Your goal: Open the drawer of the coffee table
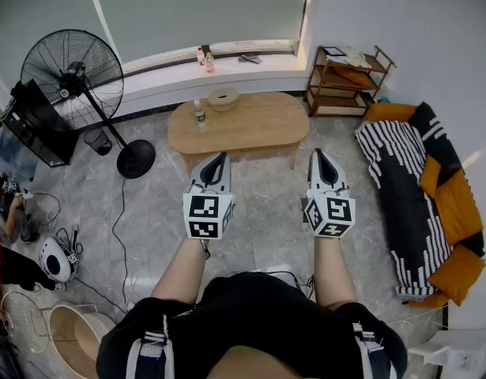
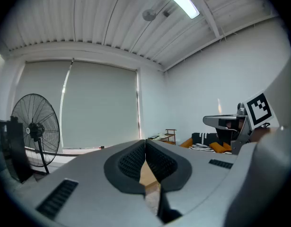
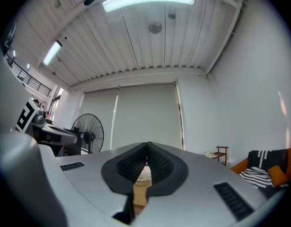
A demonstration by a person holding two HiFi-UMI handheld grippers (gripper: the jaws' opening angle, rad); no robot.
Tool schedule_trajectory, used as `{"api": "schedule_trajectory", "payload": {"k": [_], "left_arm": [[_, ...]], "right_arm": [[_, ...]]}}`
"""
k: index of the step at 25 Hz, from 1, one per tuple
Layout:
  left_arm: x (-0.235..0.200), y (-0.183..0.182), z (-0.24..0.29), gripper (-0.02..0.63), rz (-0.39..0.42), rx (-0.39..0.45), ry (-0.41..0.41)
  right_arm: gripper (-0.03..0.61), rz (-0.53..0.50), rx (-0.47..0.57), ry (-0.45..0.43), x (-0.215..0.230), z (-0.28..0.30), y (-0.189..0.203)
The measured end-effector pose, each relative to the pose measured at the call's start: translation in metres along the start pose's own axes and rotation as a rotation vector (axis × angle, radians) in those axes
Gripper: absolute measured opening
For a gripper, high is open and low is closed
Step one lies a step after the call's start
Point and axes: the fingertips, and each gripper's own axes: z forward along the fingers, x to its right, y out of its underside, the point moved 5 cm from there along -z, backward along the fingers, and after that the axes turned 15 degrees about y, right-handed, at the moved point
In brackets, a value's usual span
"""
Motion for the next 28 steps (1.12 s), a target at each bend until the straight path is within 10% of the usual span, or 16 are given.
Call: {"api": "schedule_trajectory", "payload": {"k": [28], "left_arm": [[-0.09, 0.027, -0.038, 0.021, -0.013, 0.017, 0.056]], "right_arm": [[0.017, -0.019, 0.011, 0.047, -0.099, 0.008, 0.012]]}}
